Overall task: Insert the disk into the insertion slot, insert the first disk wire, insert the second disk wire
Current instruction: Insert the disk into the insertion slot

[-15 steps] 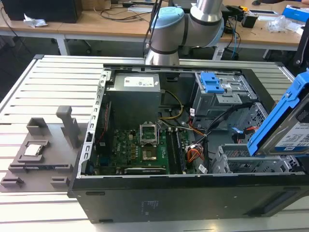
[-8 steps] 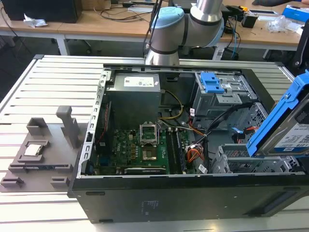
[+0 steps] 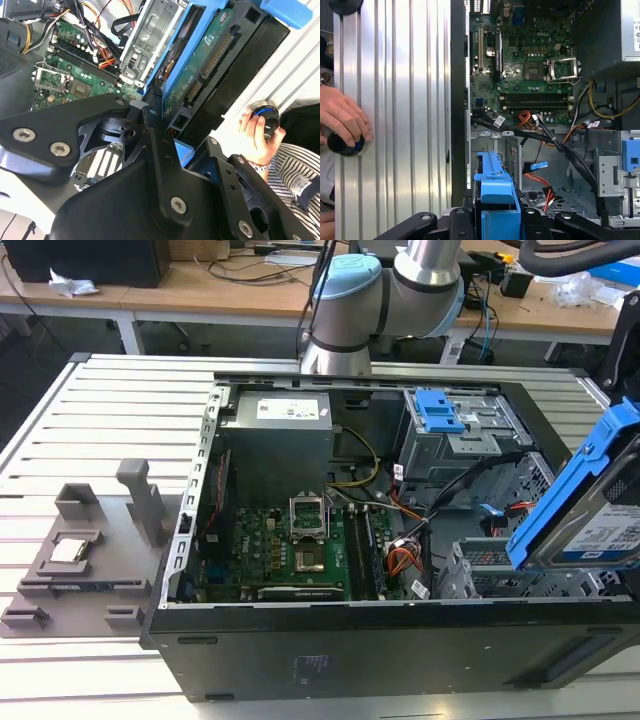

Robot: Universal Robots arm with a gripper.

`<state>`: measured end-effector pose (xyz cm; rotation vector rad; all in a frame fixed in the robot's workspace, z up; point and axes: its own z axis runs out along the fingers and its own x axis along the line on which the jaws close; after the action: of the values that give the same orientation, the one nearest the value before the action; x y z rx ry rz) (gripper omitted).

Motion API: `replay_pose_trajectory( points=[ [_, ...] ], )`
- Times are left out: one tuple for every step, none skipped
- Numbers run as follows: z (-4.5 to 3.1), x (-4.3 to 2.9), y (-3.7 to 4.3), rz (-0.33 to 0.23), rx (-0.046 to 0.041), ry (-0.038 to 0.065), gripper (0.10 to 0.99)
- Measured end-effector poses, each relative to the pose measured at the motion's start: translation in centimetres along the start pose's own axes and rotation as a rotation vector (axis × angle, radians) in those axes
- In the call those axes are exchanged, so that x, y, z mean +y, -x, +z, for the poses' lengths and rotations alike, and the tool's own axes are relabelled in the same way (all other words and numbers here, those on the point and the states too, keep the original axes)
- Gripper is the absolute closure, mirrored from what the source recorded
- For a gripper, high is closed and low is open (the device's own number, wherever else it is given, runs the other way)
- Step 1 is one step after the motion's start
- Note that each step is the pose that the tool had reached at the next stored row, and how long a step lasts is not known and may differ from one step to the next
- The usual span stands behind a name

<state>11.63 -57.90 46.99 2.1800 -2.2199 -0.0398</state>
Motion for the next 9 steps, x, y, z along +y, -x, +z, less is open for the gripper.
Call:
replay_pose_trajectory(
  points=[
    [0.05, 0.00, 0.00, 0.000, 0.0000, 0.000, 0.722],
    [0.08, 0.00, 0.00, 0.000, 0.0000, 0.000, 0.722],
    [0.12, -0.01, 0.00, 0.000, 0.0000, 0.000, 0.722],
    [0.16, -0.01, 0.00, 0.000, 0.0000, 0.000, 0.722],
    [0.21, -0.01, 0.00, 0.000, 0.0000, 0.000, 0.722],
    [0.26, -0.01, 0.00, 0.000, 0.0000, 0.000, 0.722],
    [0.39, -0.01, 0.00, 0.000, -0.0001, 0.000, 0.722],
    [0.46, -0.02, 0.00, 0.000, 0.0001, 0.000, 0.722],
    [0.53, -0.02, 0.00, 0.000, 0.0000, 0.000, 0.722]
  ],
)
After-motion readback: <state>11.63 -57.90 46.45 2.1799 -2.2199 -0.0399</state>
